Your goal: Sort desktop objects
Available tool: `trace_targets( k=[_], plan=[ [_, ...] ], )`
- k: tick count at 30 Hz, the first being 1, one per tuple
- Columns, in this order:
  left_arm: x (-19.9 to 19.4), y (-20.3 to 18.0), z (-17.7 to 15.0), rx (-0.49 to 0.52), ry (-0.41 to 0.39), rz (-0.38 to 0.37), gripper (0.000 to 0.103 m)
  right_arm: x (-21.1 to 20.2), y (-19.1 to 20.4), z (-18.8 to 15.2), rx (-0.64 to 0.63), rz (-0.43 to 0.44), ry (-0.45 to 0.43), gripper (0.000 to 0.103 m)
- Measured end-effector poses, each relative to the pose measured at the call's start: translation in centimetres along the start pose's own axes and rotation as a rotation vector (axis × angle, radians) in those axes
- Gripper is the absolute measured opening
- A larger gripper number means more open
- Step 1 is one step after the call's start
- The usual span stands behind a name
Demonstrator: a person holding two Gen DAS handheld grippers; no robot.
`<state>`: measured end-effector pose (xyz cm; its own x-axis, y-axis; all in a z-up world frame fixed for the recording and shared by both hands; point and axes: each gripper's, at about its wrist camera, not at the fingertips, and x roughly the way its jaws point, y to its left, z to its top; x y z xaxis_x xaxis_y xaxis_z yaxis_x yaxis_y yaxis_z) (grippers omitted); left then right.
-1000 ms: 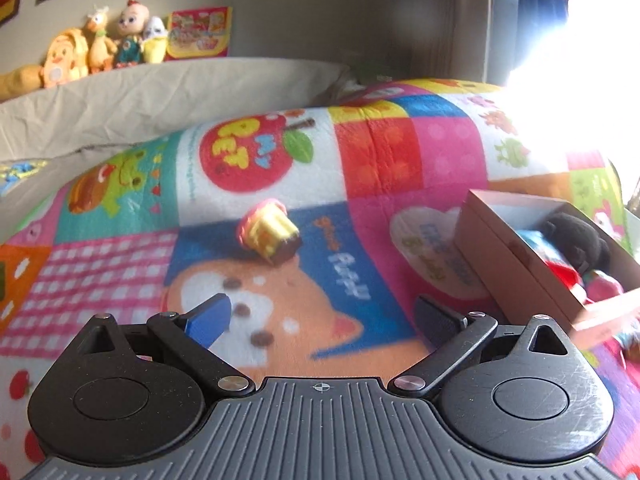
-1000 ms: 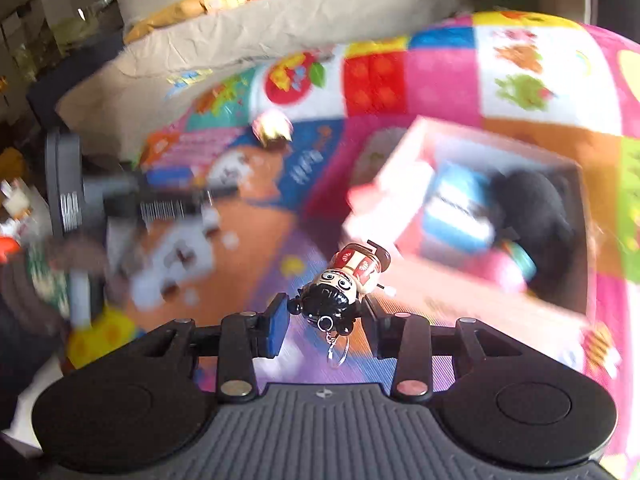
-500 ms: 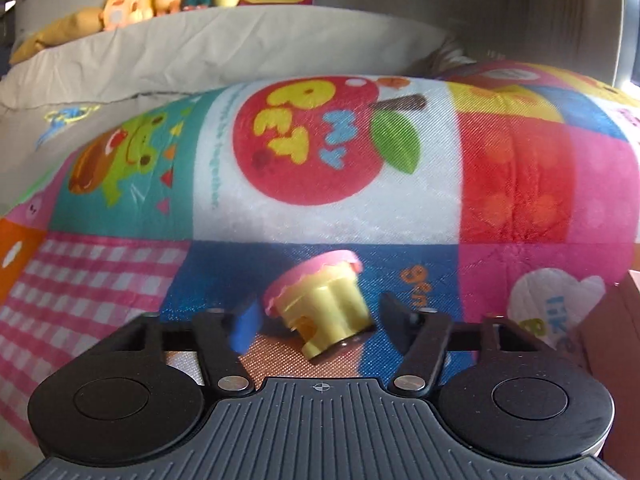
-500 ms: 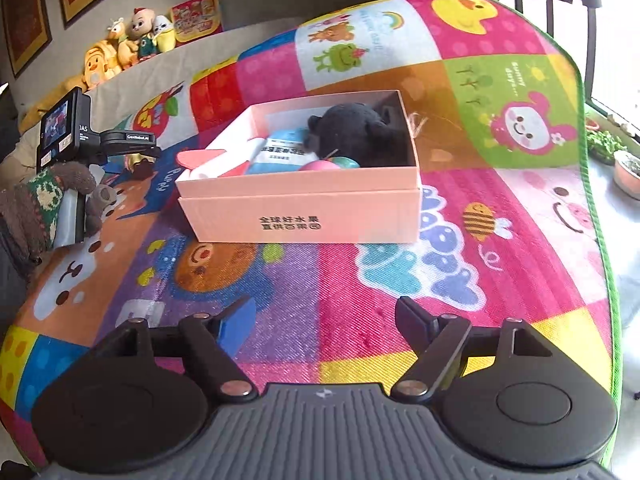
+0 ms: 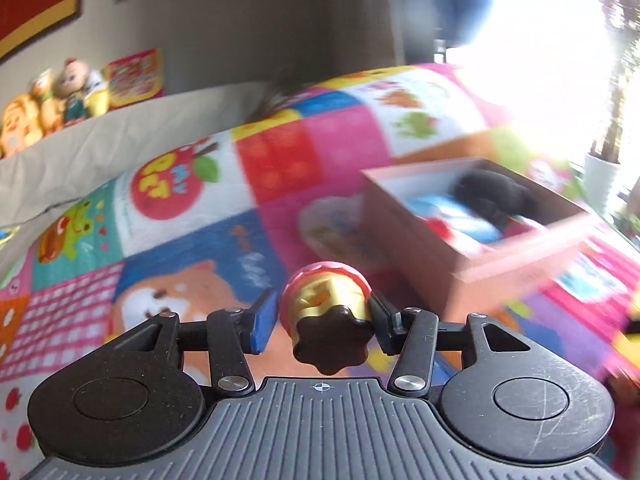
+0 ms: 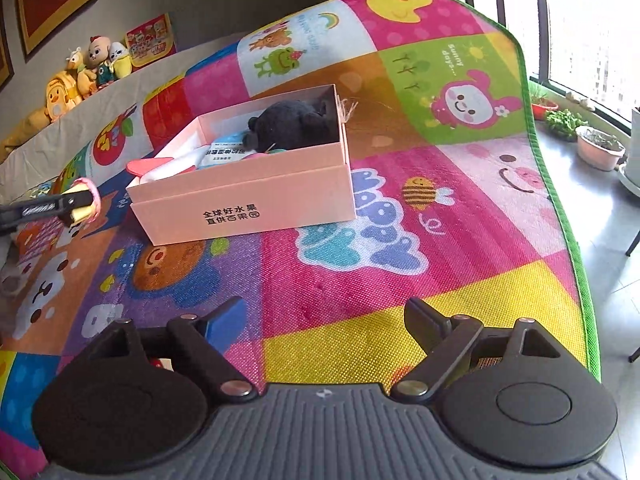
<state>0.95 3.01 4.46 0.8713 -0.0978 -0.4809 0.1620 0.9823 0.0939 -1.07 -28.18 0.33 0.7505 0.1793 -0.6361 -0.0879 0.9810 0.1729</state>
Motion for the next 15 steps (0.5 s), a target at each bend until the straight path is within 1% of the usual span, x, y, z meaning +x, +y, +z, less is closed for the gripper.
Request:
trace_targets(
  k=[3,5,7,8,10,11,15],
  plan=[
    [-2.7,-2.3,-1.8,0.065,0.000,-0.022,0.054,-0.2,-0.5,-0.4,0.017,-0.028,-0.008,0.092],
    [-3.7,-3.4,-2.8,0.103,-0.002,-0.012,0.056,-0.3,-0.8,-0.8,0.026,-0.051,-0.014,0.097],
    [-4.1,-3.9,-3.7,0.131,-0.003,-0.001,0.059,-0.3,-0.8,-1.2,0.025,-0.061,-0.022,0.099],
    [-4.3,-4.1,-4.2,0.133,-0.001,0.002,0.060,-0.3,-0.7,-1.3,0.019,-0.066,-0.025,0.099],
    [-4.5,-4.0,-4.8,0.107,0.021,-0.019,0.062,-0.3,-0.6,-1.3,0.012,-0.068,-0.025,0.101],
    [-4.5,-3.9,-5.0,0.091,0.030,-0.029,0.067,-0.3,-0.5,-1.4,0.011,-0.067,-0.024,0.103],
    [-4.8,-3.4,-5.6,0.048,0.060,-0.076,0.077,-0.1,-0.3,-1.4,0.000,-0.077,-0.021,0.103]
  ],
)
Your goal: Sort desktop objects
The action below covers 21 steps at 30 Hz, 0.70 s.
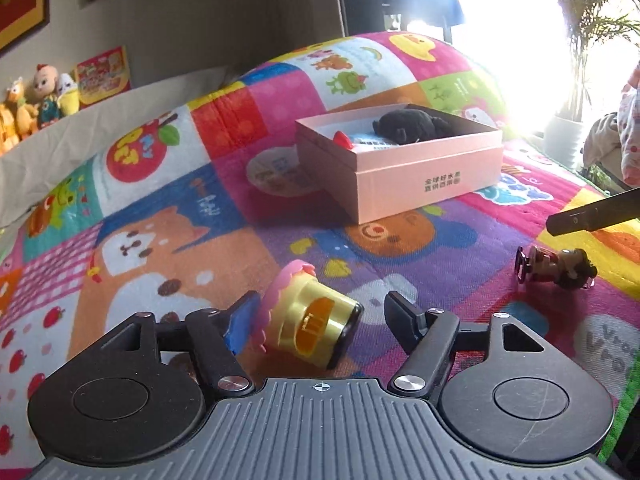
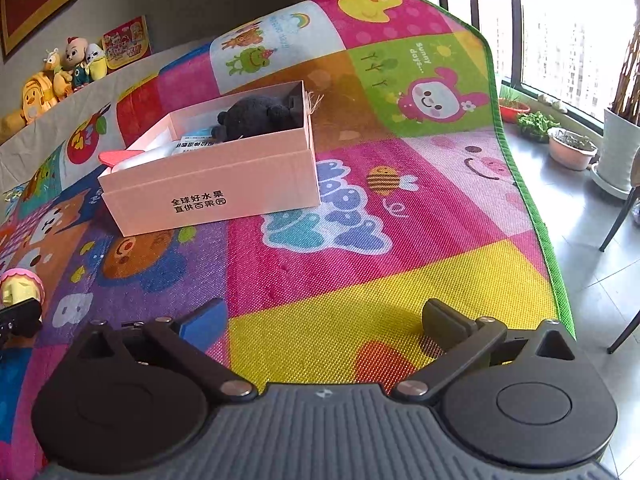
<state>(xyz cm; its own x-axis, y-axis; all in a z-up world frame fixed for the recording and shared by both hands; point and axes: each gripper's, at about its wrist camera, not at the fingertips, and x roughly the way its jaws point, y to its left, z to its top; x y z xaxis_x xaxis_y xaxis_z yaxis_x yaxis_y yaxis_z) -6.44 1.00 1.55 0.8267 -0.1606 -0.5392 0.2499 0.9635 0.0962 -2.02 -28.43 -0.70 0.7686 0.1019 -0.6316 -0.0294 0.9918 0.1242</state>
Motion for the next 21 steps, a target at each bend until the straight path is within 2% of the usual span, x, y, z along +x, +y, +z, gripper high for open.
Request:
trace_targets(
  k=[5,8,17,21],
  plan=[
    [-0.6,0.4,-0.1,-0.082,0.022,-0.150,0.095,0.1,0.3,-0.1,-0.018,-0.014,0.004,0.103],
    [-1.0,0.1,0.0,-0.099,0.020,-0.192,0.096,0.3,0.6,-0.1,-0.034,-0.029,0.009,0.103],
    [-1.7,0.4,0.0,-0.096,0.032,-0.151,0.098,0.4,0.7,-0.2,-0.047,-0.038,0.016,0.103],
    [-1.7,1.3,0.2,-0.148,0.025,-0.153,0.098,0.6,1.0,-0.2,-0.062,-0.052,0.023,0.103]
  ],
)
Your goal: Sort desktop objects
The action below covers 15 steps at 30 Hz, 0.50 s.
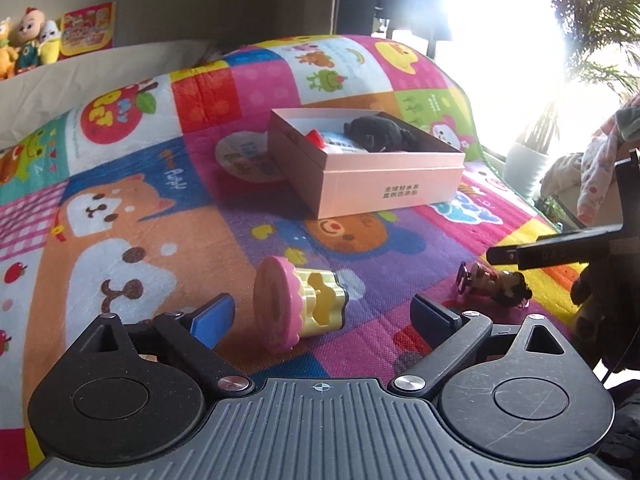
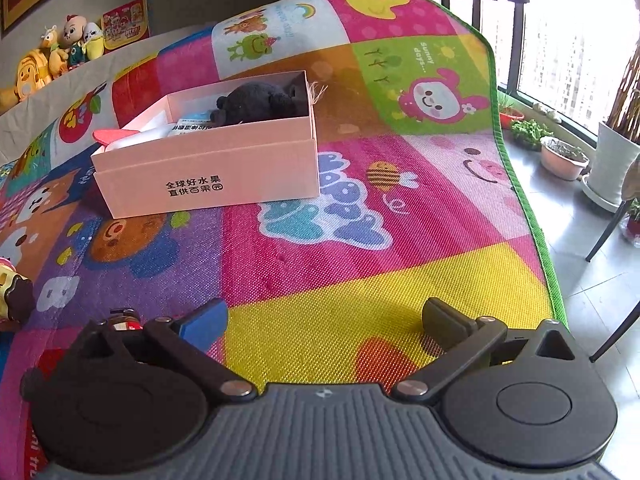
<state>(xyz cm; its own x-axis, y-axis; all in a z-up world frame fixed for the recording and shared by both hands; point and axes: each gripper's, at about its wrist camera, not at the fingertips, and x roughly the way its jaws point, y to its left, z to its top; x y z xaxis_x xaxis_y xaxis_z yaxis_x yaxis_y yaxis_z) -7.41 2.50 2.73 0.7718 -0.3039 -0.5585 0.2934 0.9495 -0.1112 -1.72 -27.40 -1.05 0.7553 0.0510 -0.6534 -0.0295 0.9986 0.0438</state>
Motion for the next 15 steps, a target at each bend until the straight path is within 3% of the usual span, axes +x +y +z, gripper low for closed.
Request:
trace_targets(
  k=[4,7,10,15],
  plan=[
    [0.1,1.3,0.6,-0.101,-0.003,-0.012,0.098,0.1,0.2,0.0,-0.012,-0.009,0.004,0.103],
    [0.0,2.0,0.7,-0.138,0.007,0.014,0.087,0.1,0.3,0.0,-0.016,-0.013,0.005,0.103],
    [-1.0,2.8,0.9,-0.169,-0.002,0.016,0.087,-0.1,0.2,0.2,-0.024,0.004,0.006,0.103],
    [-4.1,4.9,1.6,-0.208,-0.092,0.125,0.093,-2.9,3.1,2.8,-0.147,0.204,-0.080,0.102]
  ],
)
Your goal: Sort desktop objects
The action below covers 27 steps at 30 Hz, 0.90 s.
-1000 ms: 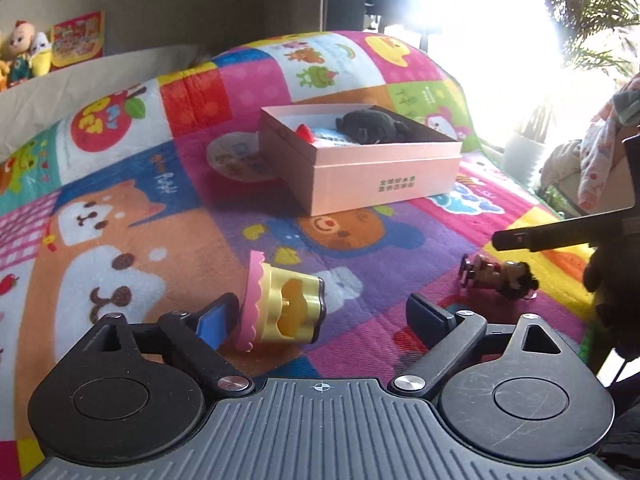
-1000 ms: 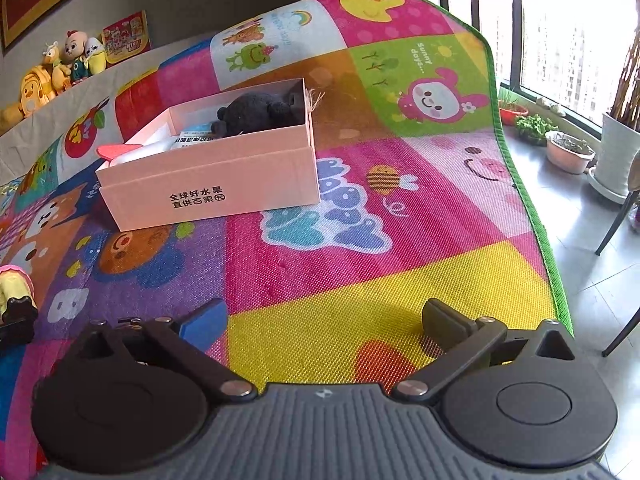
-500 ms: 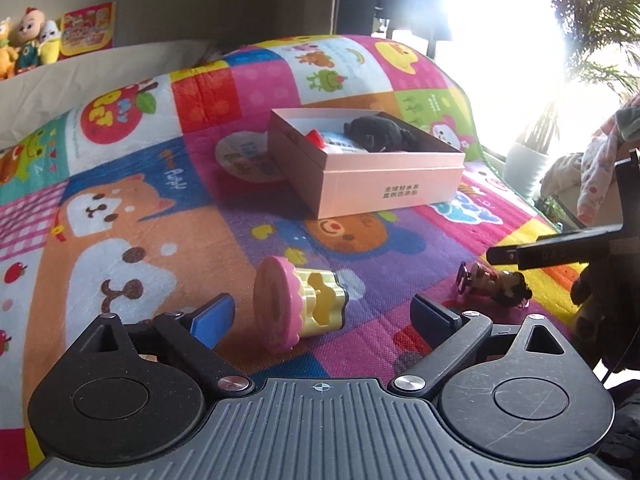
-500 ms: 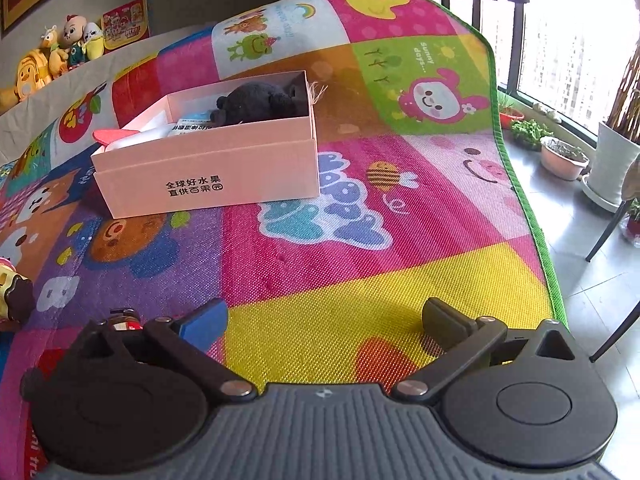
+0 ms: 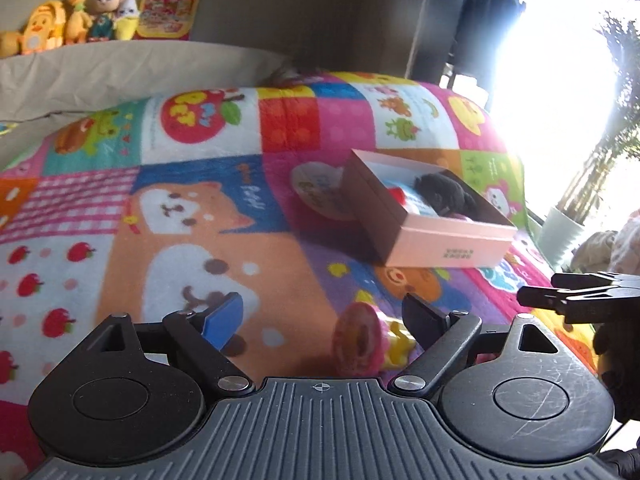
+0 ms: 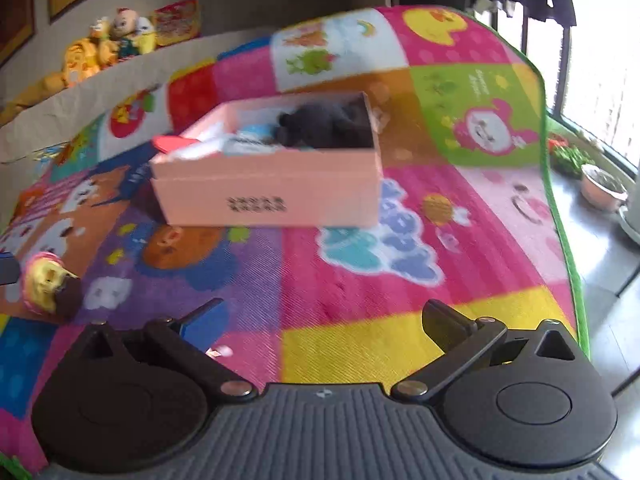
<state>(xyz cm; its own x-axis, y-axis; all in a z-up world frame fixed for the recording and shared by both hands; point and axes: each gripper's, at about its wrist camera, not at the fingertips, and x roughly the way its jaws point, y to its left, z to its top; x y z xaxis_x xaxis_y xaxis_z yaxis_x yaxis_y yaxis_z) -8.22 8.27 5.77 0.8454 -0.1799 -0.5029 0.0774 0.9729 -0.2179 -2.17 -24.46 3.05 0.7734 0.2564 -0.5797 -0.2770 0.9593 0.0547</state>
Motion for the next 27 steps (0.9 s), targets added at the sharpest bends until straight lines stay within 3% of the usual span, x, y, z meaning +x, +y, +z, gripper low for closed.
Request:
trace_targets(
  k=[4,7,9,12,14,16,20,24,27],
  plan=[
    [-1.0,2.2,0.9,-0.066,-0.049,0.089,0.095,-0.6,5.0,4.3,-0.071,0.260,-0.009,0.082],
    [-1.5,3.1,1.0,-0.085,-0.067,0.128,0.095,0.9,9.4,6.1,-0.082,0.466,0.083,0.062],
    [-2.0,3.6,0.9,-0.090,-0.076,0.144,0.095,2.2,11.7,6.4,-0.103,0.529,0.131,0.060],
    [-2.5,4.3,0.5,-0.097,-0.076,0.147,0.096,4.2,14.3,5.4,-0.167,0.486,0.173,0.057],
    [-2.8,4.5,0.2,-0.099,-0.072,0.139,0.096,5.0,14.1,5.1,-0.153,0.510,0.222,0.029],
    [-2.6,4.6,-0.1,-0.100,-0.062,0.128,0.097,4.6,12.8,5.1,-0.103,0.528,0.225,0.023],
    [-1.5,3.6,-0.6,-0.080,-0.030,0.066,0.097,3.5,9.3,4.8,-0.046,0.476,0.207,0.023],
    [0.2,0.7,-1.3,0.010,0.024,-0.040,0.097,3.1,6.8,3.8,-0.007,0.422,0.224,0.023],
    [0.7,-1.3,-1.2,0.066,0.026,-0.079,0.097,2.2,5.4,3.8,0.029,0.387,0.182,0.023]
  ],
)
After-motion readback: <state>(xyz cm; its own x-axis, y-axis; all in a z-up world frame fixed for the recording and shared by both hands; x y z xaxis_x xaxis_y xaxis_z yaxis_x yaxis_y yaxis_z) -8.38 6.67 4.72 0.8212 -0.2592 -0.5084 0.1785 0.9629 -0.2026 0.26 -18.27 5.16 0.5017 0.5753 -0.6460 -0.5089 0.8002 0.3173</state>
